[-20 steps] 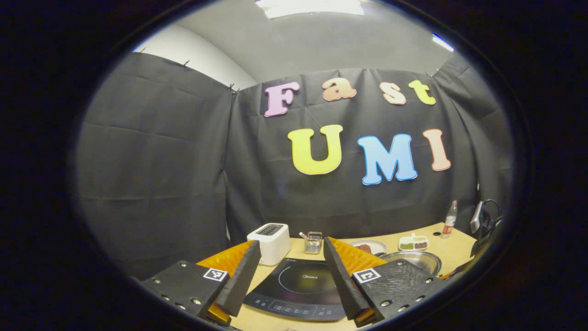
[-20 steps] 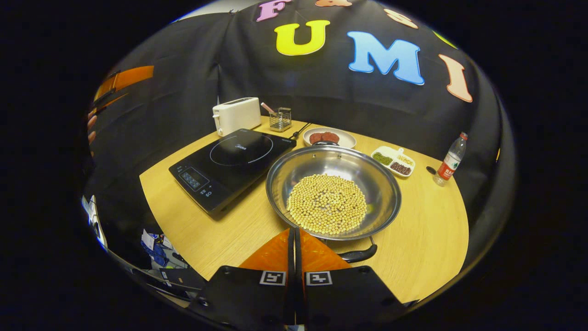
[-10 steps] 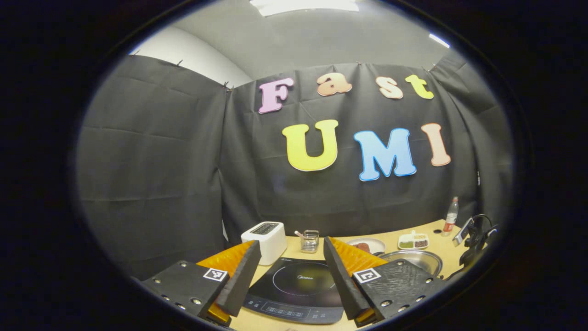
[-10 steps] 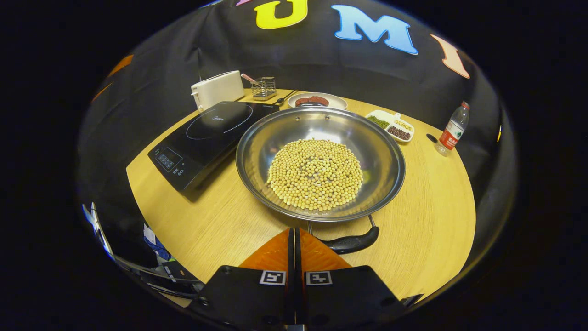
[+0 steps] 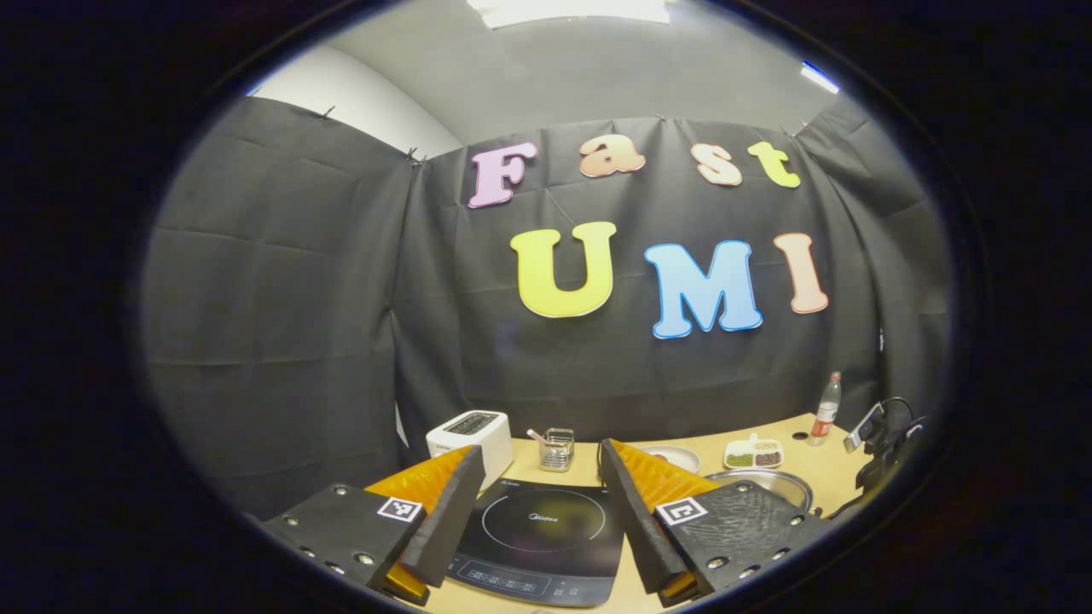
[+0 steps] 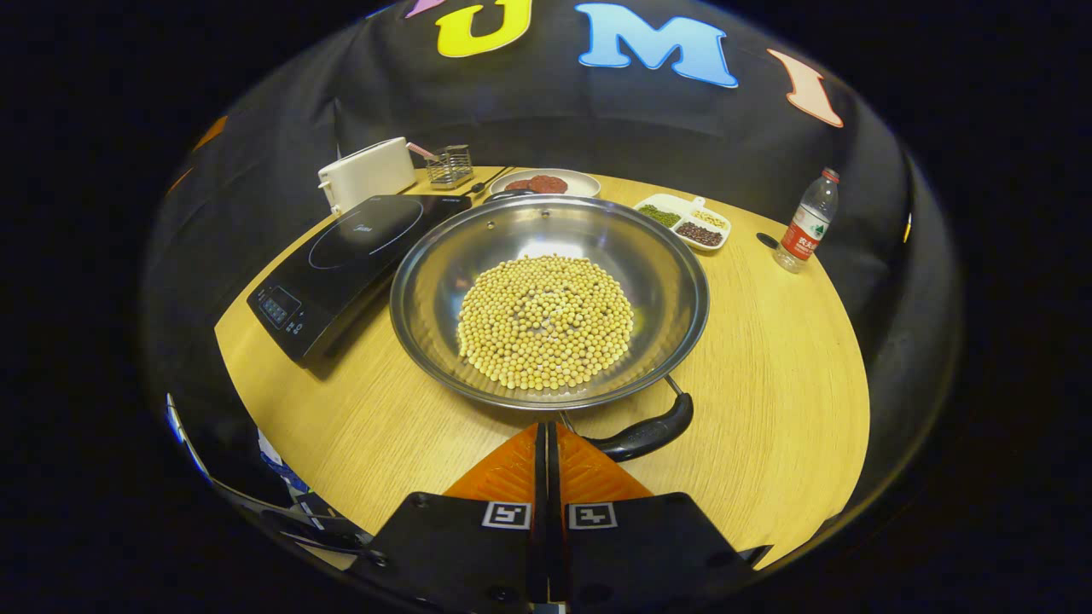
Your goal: First push the handle of the pot to place it horizontally, then grasp the pot with both hands and set it on the induction cooktop.
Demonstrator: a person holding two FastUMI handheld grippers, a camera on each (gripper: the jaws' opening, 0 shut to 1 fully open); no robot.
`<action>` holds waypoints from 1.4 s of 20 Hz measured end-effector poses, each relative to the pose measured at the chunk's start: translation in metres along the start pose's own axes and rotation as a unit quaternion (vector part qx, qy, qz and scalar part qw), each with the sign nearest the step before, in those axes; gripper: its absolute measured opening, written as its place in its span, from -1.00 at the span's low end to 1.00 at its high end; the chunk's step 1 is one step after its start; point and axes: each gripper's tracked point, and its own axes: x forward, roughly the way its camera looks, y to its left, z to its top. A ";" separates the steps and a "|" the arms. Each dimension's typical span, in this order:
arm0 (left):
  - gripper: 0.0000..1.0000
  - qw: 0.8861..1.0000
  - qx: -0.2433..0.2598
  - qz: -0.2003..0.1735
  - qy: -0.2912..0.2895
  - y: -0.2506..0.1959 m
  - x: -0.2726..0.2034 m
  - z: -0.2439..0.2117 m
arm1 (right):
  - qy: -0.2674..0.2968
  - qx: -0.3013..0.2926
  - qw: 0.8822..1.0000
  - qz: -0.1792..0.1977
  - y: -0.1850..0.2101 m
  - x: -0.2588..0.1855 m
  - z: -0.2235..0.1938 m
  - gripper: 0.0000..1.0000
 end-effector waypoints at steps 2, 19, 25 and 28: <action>0.58 1.000 0.002 -0.005 0.001 -0.005 0.002 -0.002 | 0.002 0.001 1.000 -0.008 -0.010 0.001 0.000 -1.00; 0.58 1.000 0.008 -0.022 0.005 -0.044 0.015 -0.003 | -0.008 0.032 0.996 -0.083 -0.105 0.016 0.020 -0.95; 0.58 1.000 0.012 -0.021 0.015 -0.055 0.018 -0.011 | -0.017 0.043 0.994 -0.097 -0.127 0.029 0.030 -0.95; 0.58 0.999 0.015 -0.020 0.025 -0.060 0.020 -0.017 | -0.024 0.031 0.994 -0.102 -0.135 0.034 0.037 -0.96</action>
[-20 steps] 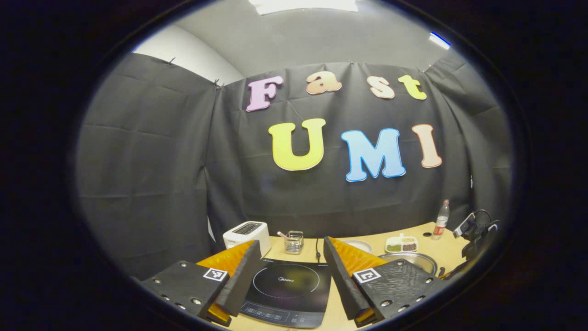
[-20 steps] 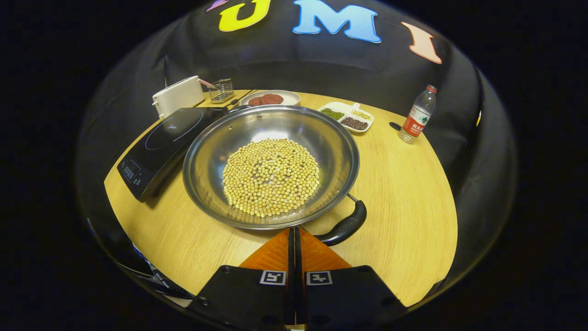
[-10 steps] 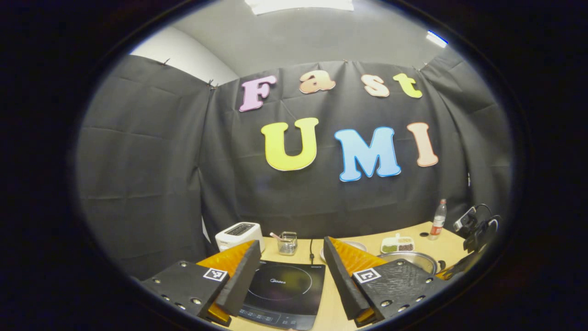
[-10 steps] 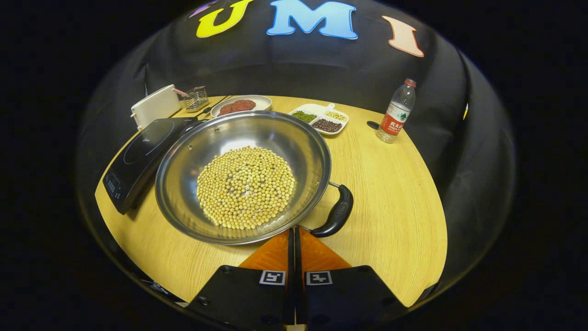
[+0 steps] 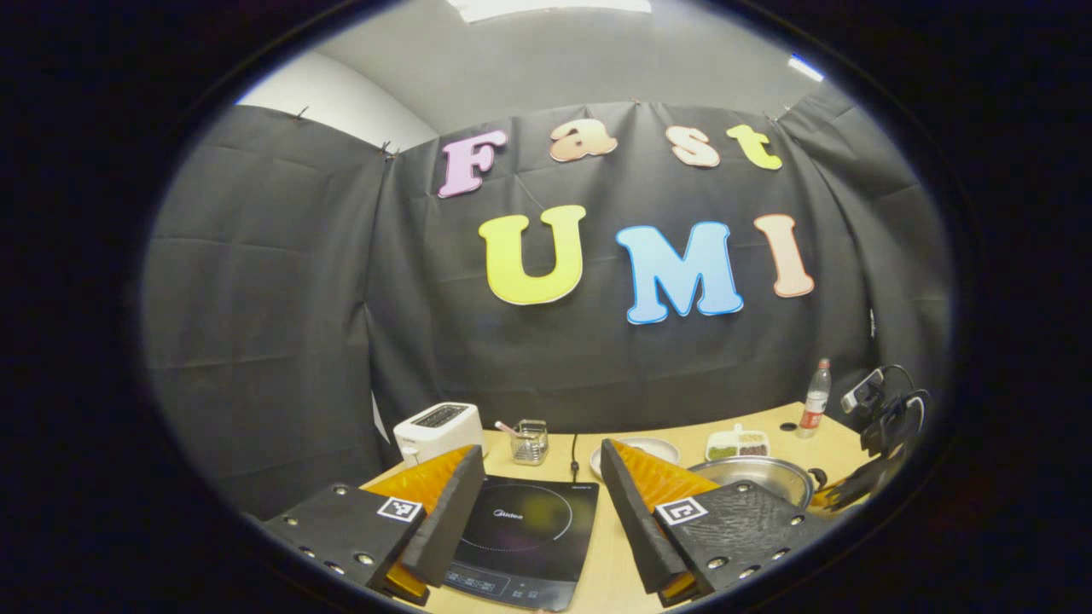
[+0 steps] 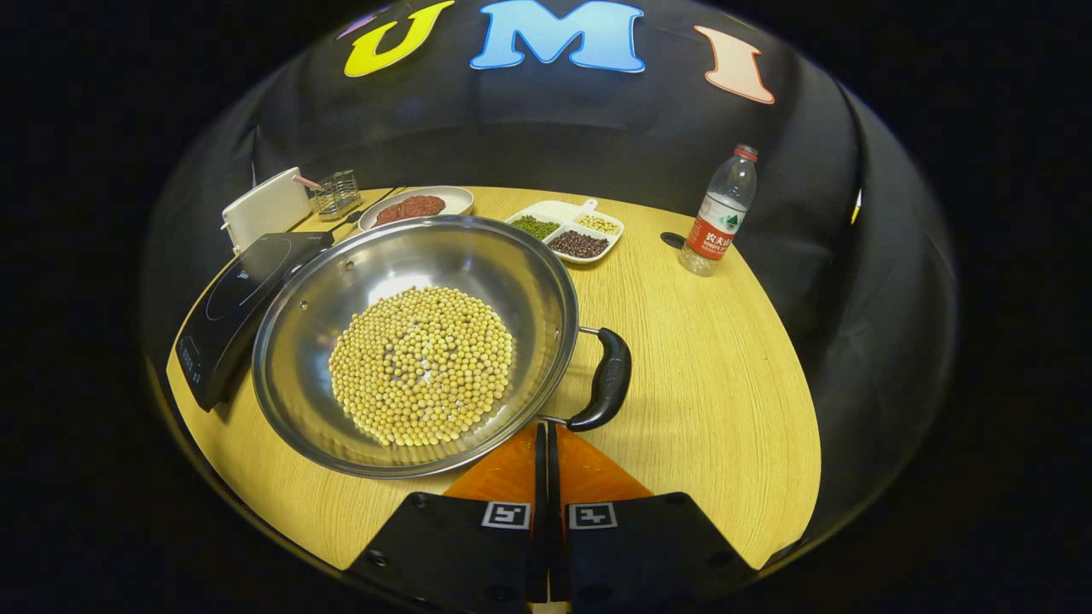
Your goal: First push the handle of the pot to place it horizontally, then grasp the pot with both hands and set it on the induction cooktop.
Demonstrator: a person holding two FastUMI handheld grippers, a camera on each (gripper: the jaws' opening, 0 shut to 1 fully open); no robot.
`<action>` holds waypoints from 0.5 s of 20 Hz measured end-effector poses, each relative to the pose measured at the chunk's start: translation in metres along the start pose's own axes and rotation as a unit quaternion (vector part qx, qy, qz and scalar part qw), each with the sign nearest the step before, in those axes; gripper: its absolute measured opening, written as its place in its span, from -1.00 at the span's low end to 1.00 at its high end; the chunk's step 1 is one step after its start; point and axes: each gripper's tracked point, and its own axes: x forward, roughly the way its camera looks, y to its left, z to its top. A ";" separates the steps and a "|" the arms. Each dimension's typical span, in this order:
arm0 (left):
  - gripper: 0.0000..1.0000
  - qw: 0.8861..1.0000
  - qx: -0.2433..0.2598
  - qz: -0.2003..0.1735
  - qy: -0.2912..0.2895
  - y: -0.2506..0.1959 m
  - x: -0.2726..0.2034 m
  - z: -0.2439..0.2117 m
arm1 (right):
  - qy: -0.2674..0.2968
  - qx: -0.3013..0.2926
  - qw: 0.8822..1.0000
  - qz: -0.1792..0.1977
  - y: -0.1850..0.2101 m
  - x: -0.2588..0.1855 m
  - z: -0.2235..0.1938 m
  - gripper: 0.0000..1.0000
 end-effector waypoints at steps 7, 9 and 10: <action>0.58 1.000 0.002 -0.005 0.020 -0.015 0.004 -0.017 | -0.020 0.008 1.000 -0.020 -0.015 0.016 0.021 -0.95; 0.67 1.000 0.000 -0.010 0.023 -0.020 0.005 -0.019 | -0.027 0.009 0.999 -0.027 -0.017 0.018 0.023 -0.95; 0.58 1.000 0.001 -0.012 0.025 -0.023 0.006 -0.023 | -0.031 0.010 0.999 -0.031 -0.018 0.017 0.026 -0.95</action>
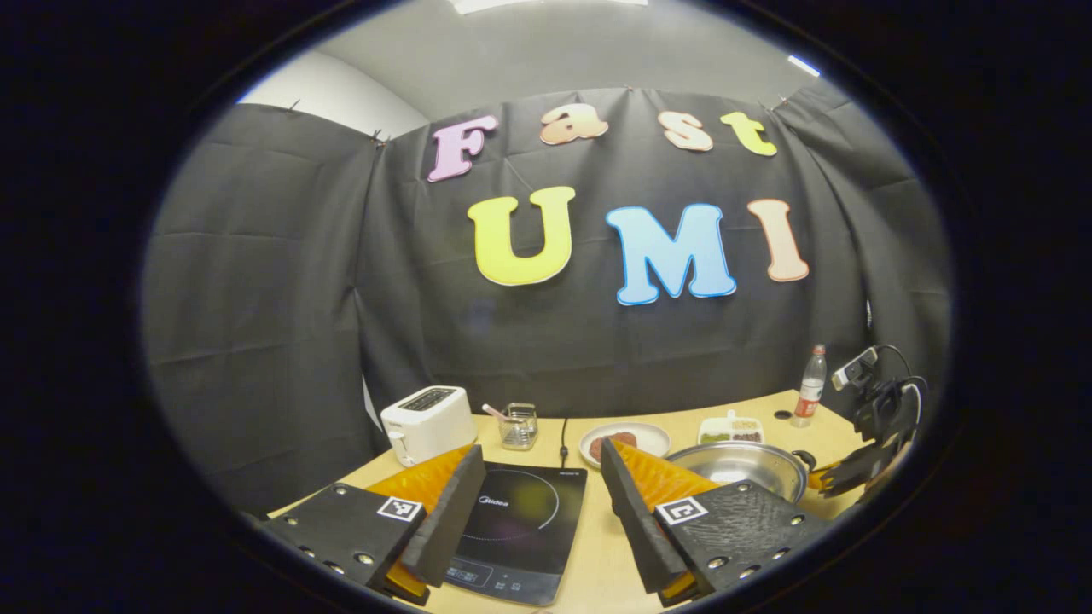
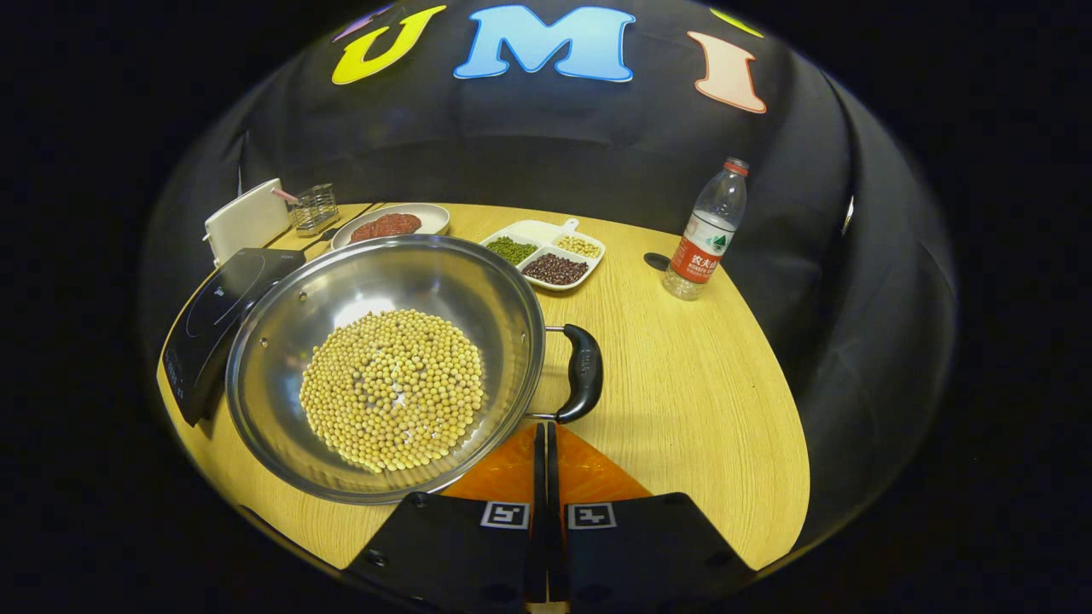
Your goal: First push the handle of the pot to place it horizontally, then grasp the pot with both hands and set it on the induction cooktop.
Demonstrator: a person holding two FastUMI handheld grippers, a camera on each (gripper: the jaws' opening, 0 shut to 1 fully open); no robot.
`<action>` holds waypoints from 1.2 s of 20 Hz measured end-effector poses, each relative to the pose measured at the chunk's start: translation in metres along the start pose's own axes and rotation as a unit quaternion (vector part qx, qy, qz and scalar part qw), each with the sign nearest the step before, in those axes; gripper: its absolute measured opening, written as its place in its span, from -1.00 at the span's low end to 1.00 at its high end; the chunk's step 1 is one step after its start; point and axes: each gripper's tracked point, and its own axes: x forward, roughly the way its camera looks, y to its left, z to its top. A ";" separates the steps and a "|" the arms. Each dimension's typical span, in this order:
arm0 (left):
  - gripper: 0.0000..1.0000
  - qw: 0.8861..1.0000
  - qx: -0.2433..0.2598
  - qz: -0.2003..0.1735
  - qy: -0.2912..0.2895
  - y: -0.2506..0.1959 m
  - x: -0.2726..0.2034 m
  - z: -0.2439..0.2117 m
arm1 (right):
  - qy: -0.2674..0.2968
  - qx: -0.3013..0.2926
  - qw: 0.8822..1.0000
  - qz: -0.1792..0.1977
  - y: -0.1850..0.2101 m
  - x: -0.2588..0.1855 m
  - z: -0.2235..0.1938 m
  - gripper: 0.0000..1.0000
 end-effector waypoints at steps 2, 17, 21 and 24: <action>0.58 1.000 0.003 -0.006 0.007 -0.006 0.006 -0.007 | -0.022 0.008 1.000 -0.014 -0.008 -0.006 0.011 -0.95; 0.58 0.990 -0.019 -0.116 0.076 -0.081 0.101 -0.060 | -0.141 0.047 0.989 0.012 0.001 -0.052 0.069 0.92; 0.67 0.982 -0.034 -0.141 0.118 -0.102 0.128 -0.095 | -0.137 0.045 0.990 0.013 0.004 -0.041 0.071 0.92; 0.69 0.978 -0.038 -0.148 0.145 -0.112 0.143 -0.118 | -0.133 0.049 0.990 0.014 0.005 -0.031 0.072 0.94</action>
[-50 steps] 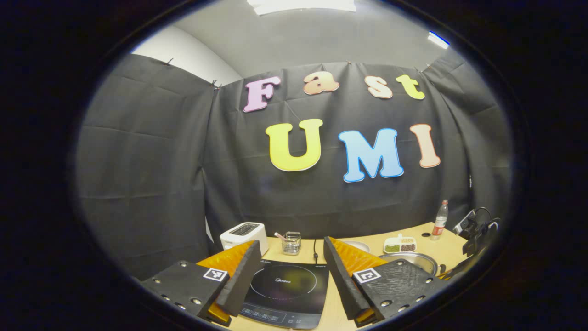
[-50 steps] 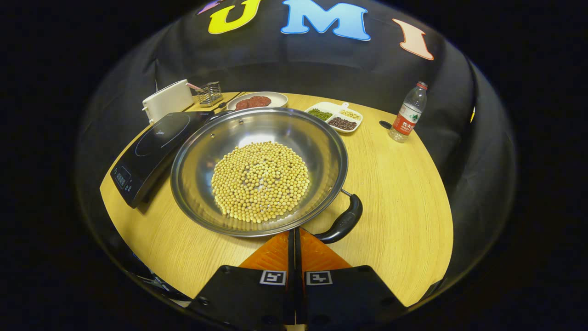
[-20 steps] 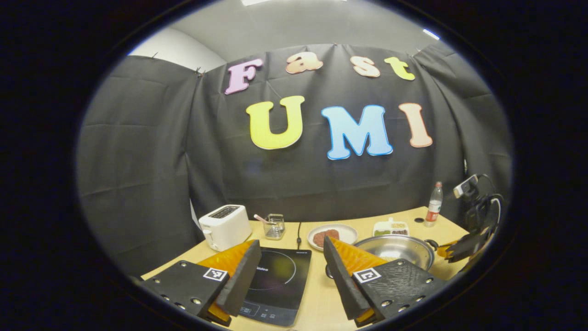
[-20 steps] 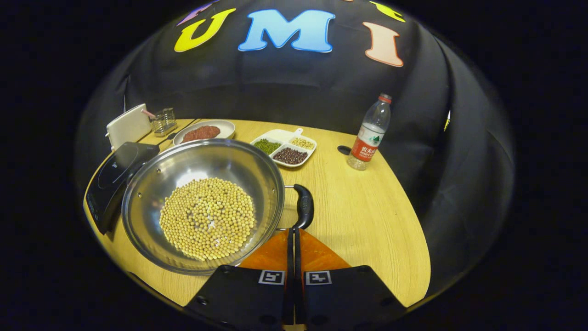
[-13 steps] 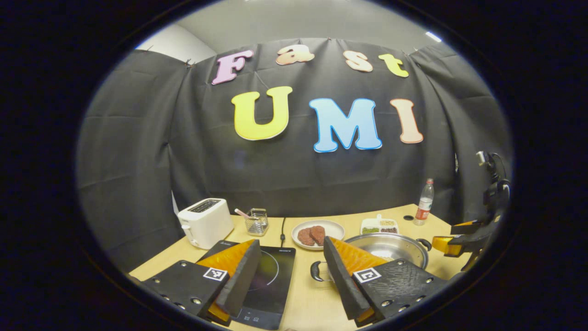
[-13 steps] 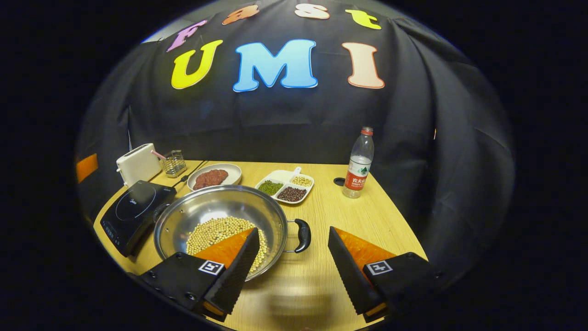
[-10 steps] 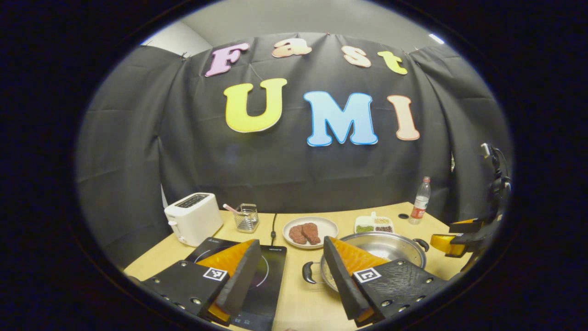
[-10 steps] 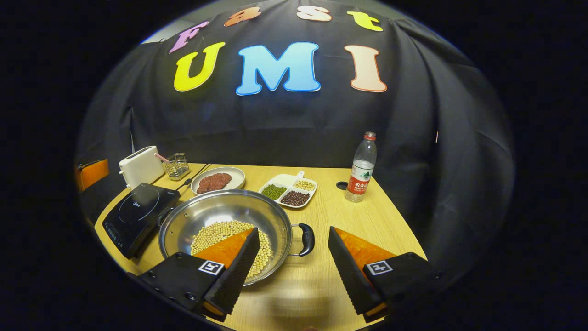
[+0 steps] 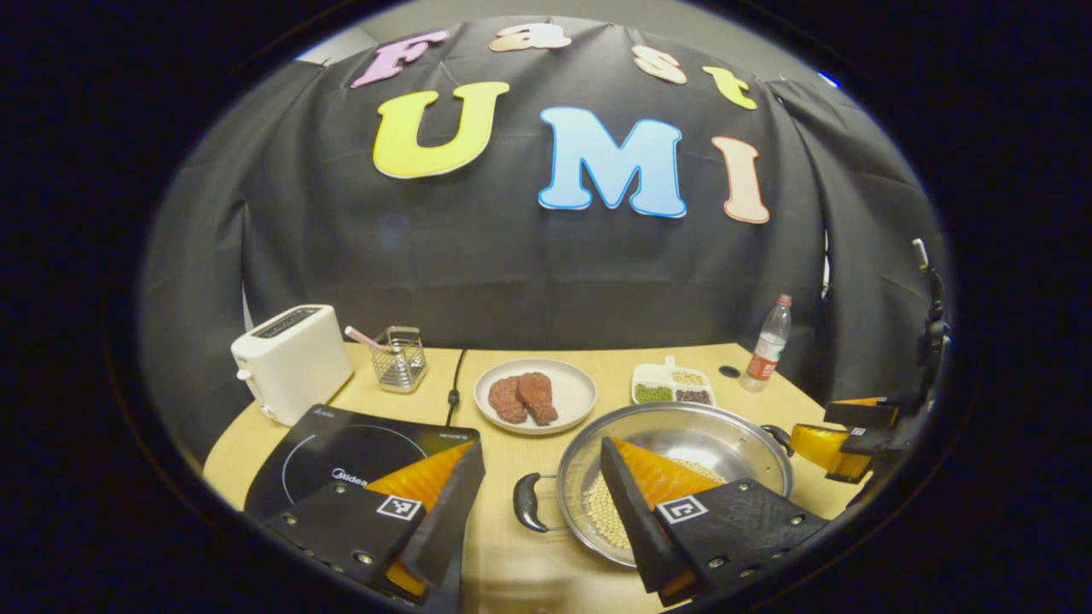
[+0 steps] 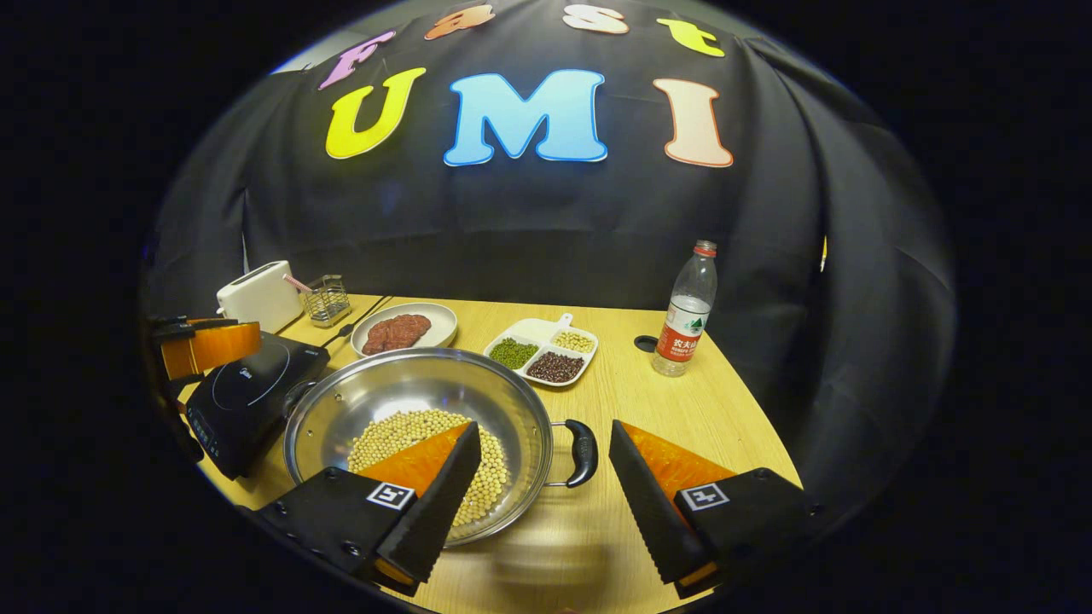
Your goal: First push the handle of the pot to place it horizontally, then grasp the pot with both hands and set it on the induction cooktop.
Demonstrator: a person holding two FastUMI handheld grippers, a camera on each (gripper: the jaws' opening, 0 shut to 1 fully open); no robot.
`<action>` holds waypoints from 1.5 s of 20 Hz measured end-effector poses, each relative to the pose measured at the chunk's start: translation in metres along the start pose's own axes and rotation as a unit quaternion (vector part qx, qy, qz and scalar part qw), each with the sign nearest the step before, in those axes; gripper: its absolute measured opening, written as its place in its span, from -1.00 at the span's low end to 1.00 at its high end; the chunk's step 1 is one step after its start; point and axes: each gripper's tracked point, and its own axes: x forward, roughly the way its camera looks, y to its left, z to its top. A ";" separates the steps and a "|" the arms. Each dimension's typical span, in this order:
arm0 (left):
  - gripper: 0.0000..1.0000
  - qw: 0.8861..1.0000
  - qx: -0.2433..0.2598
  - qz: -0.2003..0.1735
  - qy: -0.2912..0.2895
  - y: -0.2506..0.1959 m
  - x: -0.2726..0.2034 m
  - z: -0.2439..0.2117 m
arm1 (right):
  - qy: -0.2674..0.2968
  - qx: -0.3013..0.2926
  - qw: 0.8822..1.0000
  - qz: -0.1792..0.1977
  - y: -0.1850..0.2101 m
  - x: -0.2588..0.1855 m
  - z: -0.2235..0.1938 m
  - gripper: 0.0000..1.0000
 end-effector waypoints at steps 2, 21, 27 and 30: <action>0.69 1.000 -0.009 -0.007 0.029 -0.003 0.013 -0.019 | 0.010 0.005 1.000 0.002 0.000 0.007 -0.004 0.94; 0.69 0.989 -0.028 0.008 0.148 -0.001 0.065 -0.099 | 0.093 0.006 0.996 -0.005 -0.008 0.073 -0.050 0.87; 0.64 0.987 -0.030 0.020 0.157 0.001 0.066 -0.105 | 0.083 0.024 0.996 -0.006 -0.015 0.080 -0.046 0.34; 0.31 0.987 -0.030 0.031 0.153 0.006 0.070 -0.106 | 0.081 0.015 0.997 -0.001 -0.014 0.081 -0.045 0.29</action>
